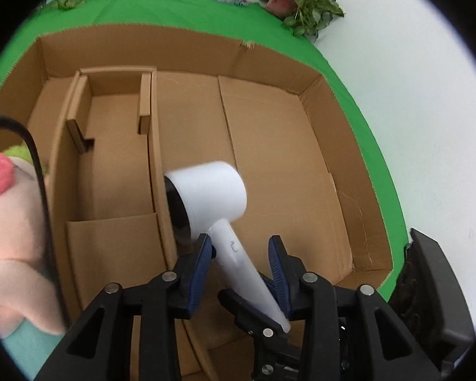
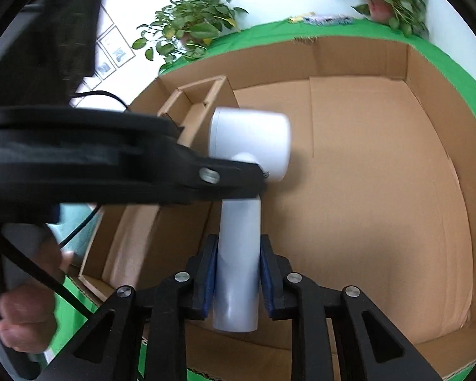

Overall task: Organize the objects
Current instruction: 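Lower the white hair dryer into the large box beside the tray, then open the right gripper and withdraw it from the box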

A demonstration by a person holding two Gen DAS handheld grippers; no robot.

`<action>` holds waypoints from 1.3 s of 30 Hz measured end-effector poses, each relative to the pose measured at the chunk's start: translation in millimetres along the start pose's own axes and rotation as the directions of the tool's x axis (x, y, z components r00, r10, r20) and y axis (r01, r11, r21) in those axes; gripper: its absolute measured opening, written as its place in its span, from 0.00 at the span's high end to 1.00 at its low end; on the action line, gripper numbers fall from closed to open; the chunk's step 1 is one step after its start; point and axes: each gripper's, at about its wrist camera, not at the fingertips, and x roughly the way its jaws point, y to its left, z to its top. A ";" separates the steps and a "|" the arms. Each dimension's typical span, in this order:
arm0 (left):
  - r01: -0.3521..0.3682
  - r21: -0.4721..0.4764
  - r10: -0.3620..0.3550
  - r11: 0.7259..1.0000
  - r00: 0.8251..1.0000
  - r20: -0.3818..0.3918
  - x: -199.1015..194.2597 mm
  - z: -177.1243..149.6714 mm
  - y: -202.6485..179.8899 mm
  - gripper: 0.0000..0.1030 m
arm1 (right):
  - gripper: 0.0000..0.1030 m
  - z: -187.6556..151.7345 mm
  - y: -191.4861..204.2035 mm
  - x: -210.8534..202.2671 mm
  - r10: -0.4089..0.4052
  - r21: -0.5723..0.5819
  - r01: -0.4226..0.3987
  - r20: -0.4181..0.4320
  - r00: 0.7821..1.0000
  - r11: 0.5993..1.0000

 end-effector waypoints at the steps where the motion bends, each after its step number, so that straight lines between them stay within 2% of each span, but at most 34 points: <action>1: -0.010 -0.003 0.010 1.000 1.000 0.005 -4.2 -2.9 2.0 0.65 | 0.78 -2.2 2.2 1.4 0.006 -0.004 -0.006 -0.005 1.000 1.000; 4: 0.024 -0.027 -0.023 0.999 0.999 0.031 -22.5 -14.7 10.6 0.65 | 0.78 -3.8 6.6 6.5 -0.020 -0.014 0.020 -0.011 1.000 1.000; 8: -0.007 -0.022 0.009 1.000 0.997 0.080 -43.8 -36.5 23.8 0.64 | 0.77 -6.7 15.1 12.8 -0.060 -0.027 0.060 -0.026 0.998 0.998; 12: -0.045 -0.008 0.045 0.999 0.997 0.063 -39.6 -51.5 28.7 0.64 | 0.74 -14.2 25.9 13.1 -0.068 -0.013 0.068 -0.054 0.996 0.998; 14: -0.037 -0.024 0.038 0.999 0.998 0.040 -35.2 -60.0 38.5 0.64 | 0.73 -12.3 23.1 13.5 -0.065 -0.013 0.064 -0.053 0.997 0.998; 16: -0.010 -0.035 0.012 0.999 0.998 0.059 -34.7 -67.7 42.6 0.62 | 0.73 -22.0 35.7 -4.3 -0.052 -0.015 0.051 -0.043 0.998 0.999; 21: -0.015 -0.019 0.017 1.000 0.996 0.084 -33.5 -77.0 40.4 0.62 | 0.73 -19.3 37.3 -19.4 -0.029 -0.014 0.028 -0.026 0.999 1.000; 25: -0.015 -0.018 0.017 1.000 0.996 0.084 -30.8 -78.0 39.5 0.63 | 0.76 -27.1 40.5 -25.0 -0.037 -0.029 0.035 -0.053 0.998 0.999; 31: -0.038 0.004 0.037 0.999 0.995 0.088 -40.2 -86.6 41.5 0.63 | 0.76 -29.5 43.4 -31.3 -0.085 -0.054 0.083 -0.025 0.996 0.995; 32: -0.045 0.007 0.044 0.999 0.994 0.096 -43.1 -88.6 41.8 0.63 | 0.73 -29.7 43.1 -37.9 -0.106 -0.057 0.105 -0.002 0.994 0.993; 34: -0.083 0.000 0.082 0.997 0.983 0.164 -55.7 -93.8 39.5 0.63 | 0.51 -31.1 44.7 -56.1 -0.154 -0.070 0.158 0.056 0.987 0.985; 35: -0.102 0.005 0.099 0.995 0.974 0.206 -63.6 -97.8 36.5 0.63 | 0.26 -33.2 43.7 -68.0 -0.167 -0.074 0.174 0.088 0.982 0.982; 36: -0.120 0.024 0.109 0.992 0.957 0.270 -76.3 -102.8 29.7 0.62 | 0.10 -35.6 43.1 -78.2 -0.175 -0.073 0.184 0.122 0.977 0.980; 37: -0.127 0.039 0.109 0.991 0.943 0.315 -85.5 -106.8 23.9 0.60 | 0.04 -39.4 42.9 -88.6 -0.197 -0.071 0.210 0.160 0.967 0.975; 38: -0.143 0.055 0.112 0.988 0.922 0.372 -97.1 -112.7 16.0 0.51 | 0.01 -44.1 43.4 -97.3 -0.214 -0.071 0.231 0.192 0.958 0.970; 39: -0.159 0.061 0.120 0.985 0.905 0.409 -104.4 -115.8 10.6 0.35 | 0.01 -50.3 43.4 -106.6 -0.224 -0.073 0.244 0.218 0.950 0.967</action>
